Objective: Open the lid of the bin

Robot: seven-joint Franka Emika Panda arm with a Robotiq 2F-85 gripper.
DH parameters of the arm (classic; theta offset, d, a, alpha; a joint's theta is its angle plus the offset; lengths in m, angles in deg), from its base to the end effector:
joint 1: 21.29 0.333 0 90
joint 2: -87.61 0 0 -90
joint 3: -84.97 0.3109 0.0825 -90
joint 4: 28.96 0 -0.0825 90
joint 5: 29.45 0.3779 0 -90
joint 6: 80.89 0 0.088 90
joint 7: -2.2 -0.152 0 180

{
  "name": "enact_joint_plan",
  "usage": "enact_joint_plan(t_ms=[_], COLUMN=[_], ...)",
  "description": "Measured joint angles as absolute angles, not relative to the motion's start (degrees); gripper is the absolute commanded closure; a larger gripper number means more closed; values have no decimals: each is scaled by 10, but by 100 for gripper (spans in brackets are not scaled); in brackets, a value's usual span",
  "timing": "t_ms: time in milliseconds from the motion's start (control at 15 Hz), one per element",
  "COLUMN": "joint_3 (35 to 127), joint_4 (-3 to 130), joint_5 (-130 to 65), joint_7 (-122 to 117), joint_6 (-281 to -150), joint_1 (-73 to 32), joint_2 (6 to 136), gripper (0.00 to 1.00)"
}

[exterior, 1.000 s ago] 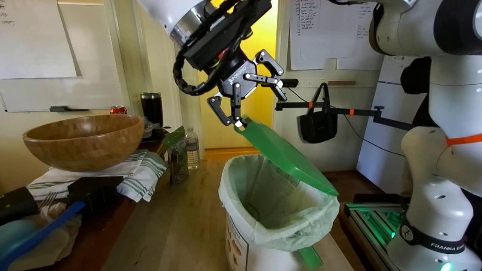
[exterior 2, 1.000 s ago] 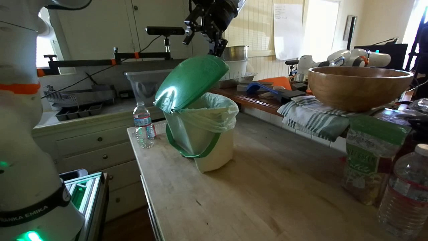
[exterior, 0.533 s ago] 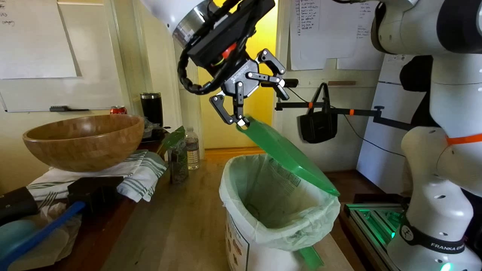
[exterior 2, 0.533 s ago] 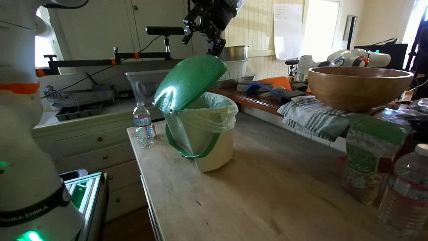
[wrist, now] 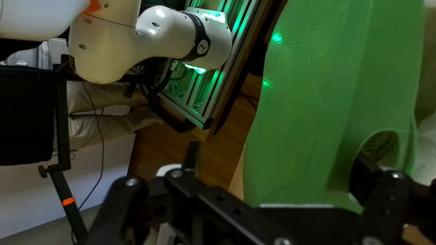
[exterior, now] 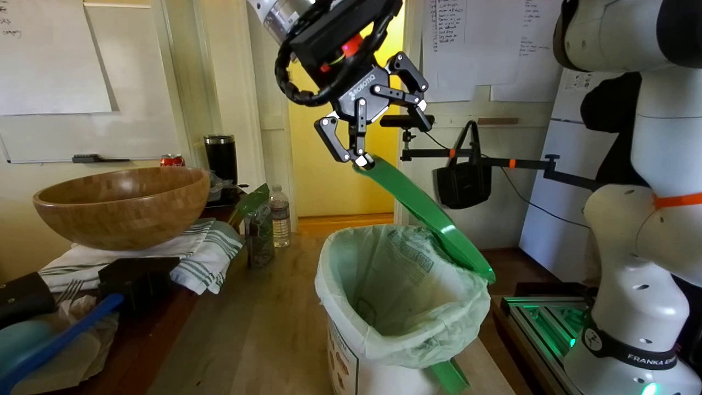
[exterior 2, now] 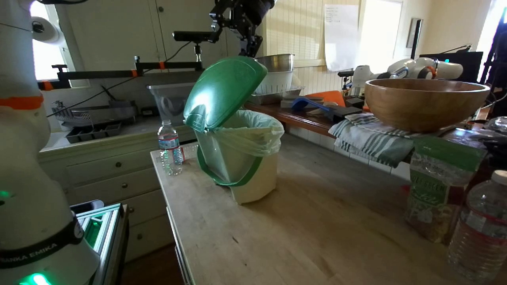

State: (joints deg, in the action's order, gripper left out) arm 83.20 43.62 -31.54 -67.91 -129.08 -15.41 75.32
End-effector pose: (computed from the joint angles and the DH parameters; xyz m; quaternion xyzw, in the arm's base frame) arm 0.4946 0.0311 0.5609 0.7916 -0.5235 -0.2388 0.2057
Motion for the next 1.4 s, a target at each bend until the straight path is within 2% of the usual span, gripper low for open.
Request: enact_joint_plan(t_ms=[1400], joint_3=[837], joint_4=[497], joint_5=[-313], joint_7=[-653], joint_6=[-1291], joint_1=[-155], joint_2=[808], gripper=[0])
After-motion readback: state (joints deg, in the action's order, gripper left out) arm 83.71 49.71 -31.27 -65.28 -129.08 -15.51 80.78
